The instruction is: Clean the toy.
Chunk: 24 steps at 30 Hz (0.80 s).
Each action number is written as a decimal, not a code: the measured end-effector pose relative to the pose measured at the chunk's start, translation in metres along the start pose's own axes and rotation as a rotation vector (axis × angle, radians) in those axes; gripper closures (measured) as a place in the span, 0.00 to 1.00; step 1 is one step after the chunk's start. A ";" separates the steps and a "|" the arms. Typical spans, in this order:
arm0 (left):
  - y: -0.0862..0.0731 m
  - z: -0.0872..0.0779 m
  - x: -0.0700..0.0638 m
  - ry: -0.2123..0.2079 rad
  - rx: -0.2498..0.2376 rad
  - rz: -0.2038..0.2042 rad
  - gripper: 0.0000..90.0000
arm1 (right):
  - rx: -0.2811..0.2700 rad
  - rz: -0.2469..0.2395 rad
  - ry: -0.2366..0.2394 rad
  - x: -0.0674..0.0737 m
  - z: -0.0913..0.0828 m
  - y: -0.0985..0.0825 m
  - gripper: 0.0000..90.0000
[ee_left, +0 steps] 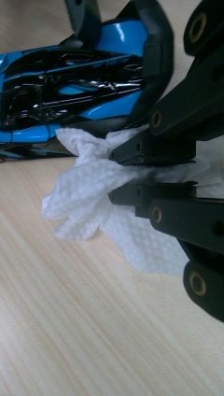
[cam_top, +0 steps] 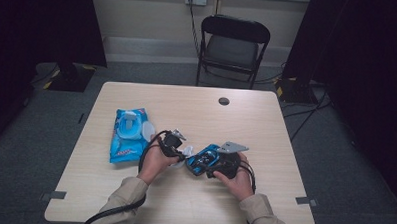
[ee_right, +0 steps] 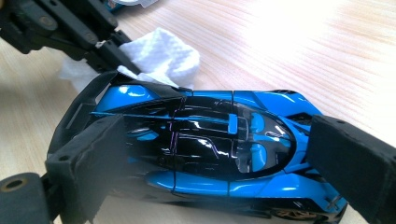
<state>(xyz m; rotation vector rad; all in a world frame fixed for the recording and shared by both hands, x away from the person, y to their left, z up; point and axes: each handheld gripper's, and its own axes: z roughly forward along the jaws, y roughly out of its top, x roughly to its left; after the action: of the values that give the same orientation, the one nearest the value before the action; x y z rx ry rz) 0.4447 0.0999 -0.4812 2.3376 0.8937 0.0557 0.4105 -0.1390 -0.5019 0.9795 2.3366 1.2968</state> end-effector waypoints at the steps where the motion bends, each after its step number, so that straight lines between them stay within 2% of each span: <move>1: -0.001 -0.001 0.000 -0.008 0.000 0.000 0.91 | 0.000 0.000 0.000 0.000 0.000 0.000 0.06; 10: -0.011 -0.010 -0.003 -0.022 0.013 -0.006 0.91 | 0.000 0.001 -0.001 0.000 0.000 0.000 0.06; 17: -0.012 -0.023 0.000 -0.023 0.020 -0.006 0.91 | -0.001 0.001 -0.002 0.000 0.000 0.000 0.06; 18: -0.011 -0.027 0.001 -0.011 0.005 -0.017 0.91 | -0.001 0.001 -0.002 0.000 0.000 0.000 0.06; 20: -0.010 -0.030 0.003 -0.013 -0.008 -0.026 0.91 | -0.001 0.001 -0.003 0.000 0.000 0.000 0.06; 23: -0.007 -0.036 0.006 -0.004 -0.012 -0.020 0.91 | -0.001 0.001 -0.003 0.000 0.000 0.000 0.06; 24: -0.005 -0.037 0.005 -0.003 -0.024 -0.035 0.91 | -0.001 0.001 -0.002 0.000 0.000 0.000 0.06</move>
<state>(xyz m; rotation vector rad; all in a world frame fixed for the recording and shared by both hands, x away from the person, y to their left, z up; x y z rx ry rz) 0.4365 0.1263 -0.4559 2.2984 0.9266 0.0480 0.4103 -0.1389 -0.5019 0.9819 2.3339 1.2962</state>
